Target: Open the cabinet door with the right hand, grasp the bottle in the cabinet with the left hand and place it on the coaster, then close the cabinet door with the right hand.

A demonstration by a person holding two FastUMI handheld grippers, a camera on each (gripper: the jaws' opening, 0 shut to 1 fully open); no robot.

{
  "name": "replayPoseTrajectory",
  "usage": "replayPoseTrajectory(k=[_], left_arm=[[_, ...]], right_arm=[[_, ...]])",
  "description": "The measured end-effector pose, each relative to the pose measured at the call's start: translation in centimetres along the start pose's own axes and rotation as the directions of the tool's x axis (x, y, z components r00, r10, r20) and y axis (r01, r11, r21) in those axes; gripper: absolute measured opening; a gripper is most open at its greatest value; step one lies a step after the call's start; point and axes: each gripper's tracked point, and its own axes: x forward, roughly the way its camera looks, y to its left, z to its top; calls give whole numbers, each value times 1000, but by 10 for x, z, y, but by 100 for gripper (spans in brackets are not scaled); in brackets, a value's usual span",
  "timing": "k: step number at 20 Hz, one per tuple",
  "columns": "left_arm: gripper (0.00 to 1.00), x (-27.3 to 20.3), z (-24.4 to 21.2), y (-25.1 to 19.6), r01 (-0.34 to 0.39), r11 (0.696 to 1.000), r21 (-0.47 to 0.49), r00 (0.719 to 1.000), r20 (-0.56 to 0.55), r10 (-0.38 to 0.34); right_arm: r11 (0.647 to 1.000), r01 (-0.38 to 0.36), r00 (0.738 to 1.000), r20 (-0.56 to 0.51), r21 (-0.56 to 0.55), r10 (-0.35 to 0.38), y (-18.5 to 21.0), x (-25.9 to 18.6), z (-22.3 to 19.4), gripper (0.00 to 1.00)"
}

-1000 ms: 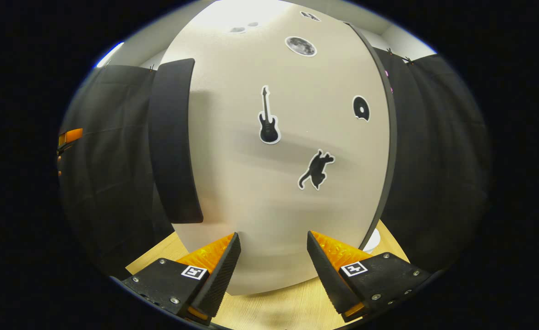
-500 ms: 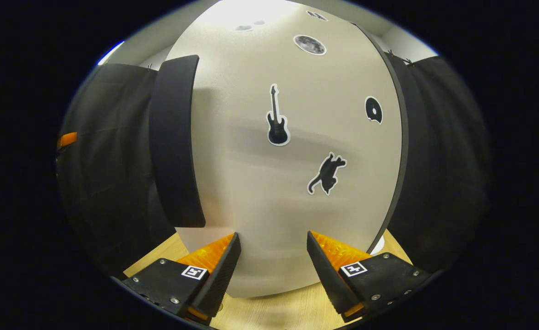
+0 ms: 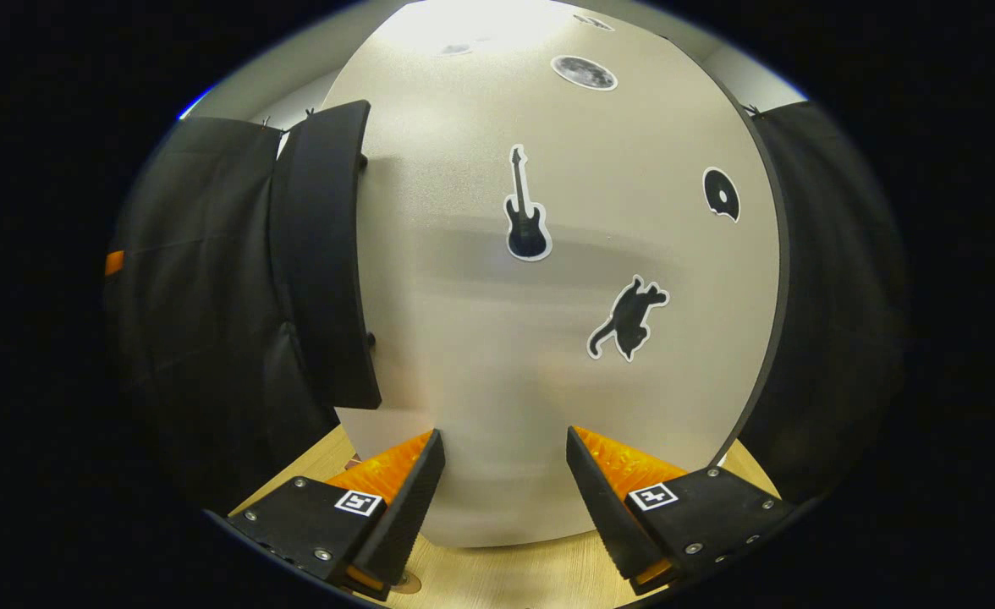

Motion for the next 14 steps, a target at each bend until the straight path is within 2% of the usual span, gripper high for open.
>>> replayPoseTrajectory(k=[14], left_arm=[[96,7,-8,16,-18,1000,4,1000,-20,18]], right_arm=[[997,76,997,6,30,-76,1,19,0,90]])
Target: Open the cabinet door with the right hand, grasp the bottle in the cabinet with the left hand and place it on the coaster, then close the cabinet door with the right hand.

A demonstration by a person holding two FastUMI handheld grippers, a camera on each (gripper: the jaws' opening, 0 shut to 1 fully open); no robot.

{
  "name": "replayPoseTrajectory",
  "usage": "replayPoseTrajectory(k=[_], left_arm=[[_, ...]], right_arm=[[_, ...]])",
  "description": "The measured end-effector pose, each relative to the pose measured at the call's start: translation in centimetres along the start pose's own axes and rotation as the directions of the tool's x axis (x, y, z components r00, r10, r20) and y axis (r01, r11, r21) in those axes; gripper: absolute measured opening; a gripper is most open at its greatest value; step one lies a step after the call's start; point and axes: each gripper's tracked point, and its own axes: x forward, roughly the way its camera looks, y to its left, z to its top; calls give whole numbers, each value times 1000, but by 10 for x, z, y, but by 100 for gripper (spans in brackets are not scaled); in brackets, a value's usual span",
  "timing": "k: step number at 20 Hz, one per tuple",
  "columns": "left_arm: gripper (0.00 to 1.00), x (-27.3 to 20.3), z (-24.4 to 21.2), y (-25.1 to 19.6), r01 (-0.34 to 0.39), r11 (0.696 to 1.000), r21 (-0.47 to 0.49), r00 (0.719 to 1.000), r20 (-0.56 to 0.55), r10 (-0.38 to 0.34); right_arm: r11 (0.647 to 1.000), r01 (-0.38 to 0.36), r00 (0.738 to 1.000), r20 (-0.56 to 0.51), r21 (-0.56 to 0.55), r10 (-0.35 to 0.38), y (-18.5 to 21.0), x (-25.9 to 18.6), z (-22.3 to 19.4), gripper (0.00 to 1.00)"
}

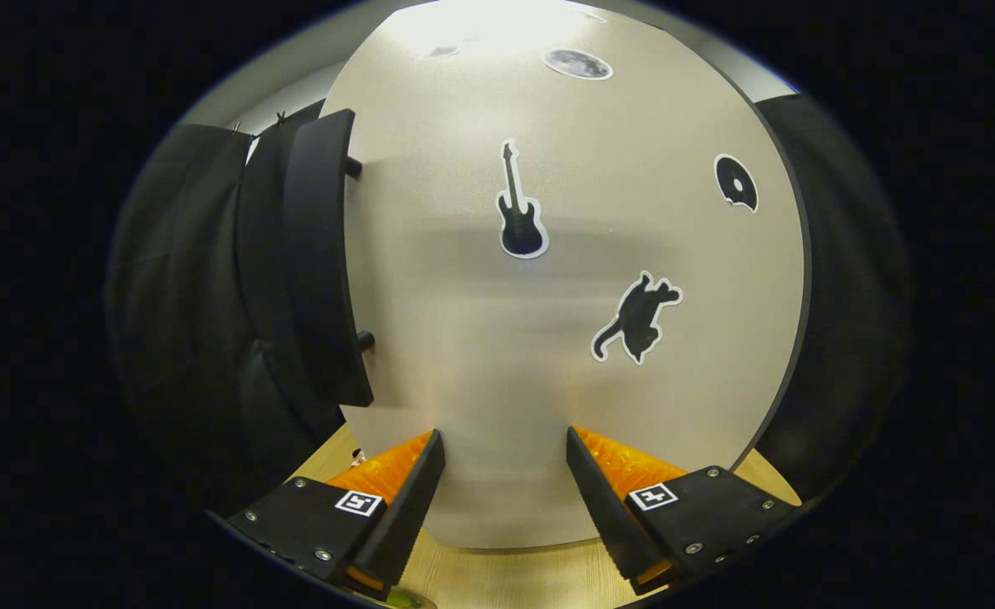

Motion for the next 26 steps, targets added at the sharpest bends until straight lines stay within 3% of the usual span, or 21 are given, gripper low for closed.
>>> replayPoseTrajectory(k=[15,21,26], left_arm=[[95,-1,0,3,-4,1000,9,1000,-9,4],[95,2,16,-11,21,1000,3,1000,21,-21],[95,6,35,-31,62,998,-13,997,48,-61]], right_arm=[[996,89,996,-4,-16,-89,-11,6,1,89],[994,104,995,-8,-15,-104,-47,-41,19,89],[988,150,988,40,-22,-149,-101,-108,66,89]])
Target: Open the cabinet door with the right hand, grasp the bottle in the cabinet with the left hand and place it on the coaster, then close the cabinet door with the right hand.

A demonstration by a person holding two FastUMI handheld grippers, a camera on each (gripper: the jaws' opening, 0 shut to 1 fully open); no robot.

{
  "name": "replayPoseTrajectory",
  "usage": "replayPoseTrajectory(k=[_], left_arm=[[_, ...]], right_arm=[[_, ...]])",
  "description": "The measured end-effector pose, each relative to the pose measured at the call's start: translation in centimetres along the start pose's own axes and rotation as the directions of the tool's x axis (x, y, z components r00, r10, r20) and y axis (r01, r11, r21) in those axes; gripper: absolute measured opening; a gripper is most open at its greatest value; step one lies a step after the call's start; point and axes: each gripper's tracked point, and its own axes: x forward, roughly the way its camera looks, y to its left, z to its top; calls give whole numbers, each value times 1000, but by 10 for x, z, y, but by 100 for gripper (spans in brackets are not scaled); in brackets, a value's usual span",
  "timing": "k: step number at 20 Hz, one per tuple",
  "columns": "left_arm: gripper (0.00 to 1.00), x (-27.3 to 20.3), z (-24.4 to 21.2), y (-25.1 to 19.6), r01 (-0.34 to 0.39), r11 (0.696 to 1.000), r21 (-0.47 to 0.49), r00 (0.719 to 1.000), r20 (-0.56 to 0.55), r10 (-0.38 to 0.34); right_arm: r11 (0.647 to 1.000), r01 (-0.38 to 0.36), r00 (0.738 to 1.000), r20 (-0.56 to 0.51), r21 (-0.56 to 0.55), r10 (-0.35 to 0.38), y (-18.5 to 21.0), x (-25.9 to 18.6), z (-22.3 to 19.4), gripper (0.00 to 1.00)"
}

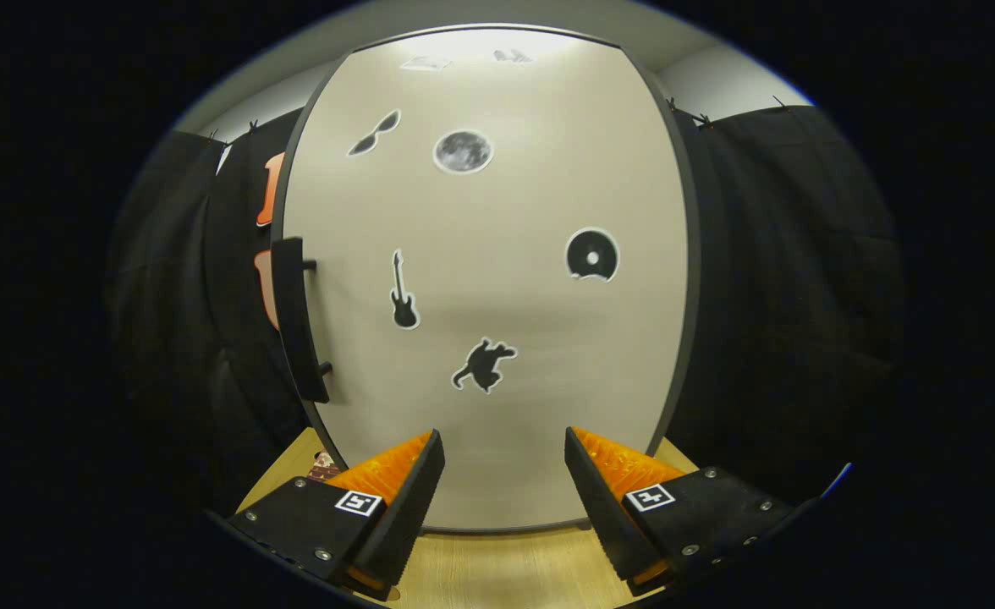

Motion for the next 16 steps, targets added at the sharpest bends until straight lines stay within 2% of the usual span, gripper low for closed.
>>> replayPoseTrajectory(k=[5,10,12,16], left_arm=[[96,-3,25,-13,0,999,35,999,36,-1],[95,-10,42,-24,14,1000,17,999,49,-15],[98,-17,53,-20,-1,999,34,997,71,-1],[96,-33,74,-17,-35,998,48,994,104,30]], right_arm=[[998,40,995,90,-41,-37,-58,-71,72,89],[988,108,976,199,-109,-85,-109,-150,136,89],[987,118,971,220,-109,-92,-125,-177,149,89],[985,137,966,236,-101,-110,-154,-218,163,89]])
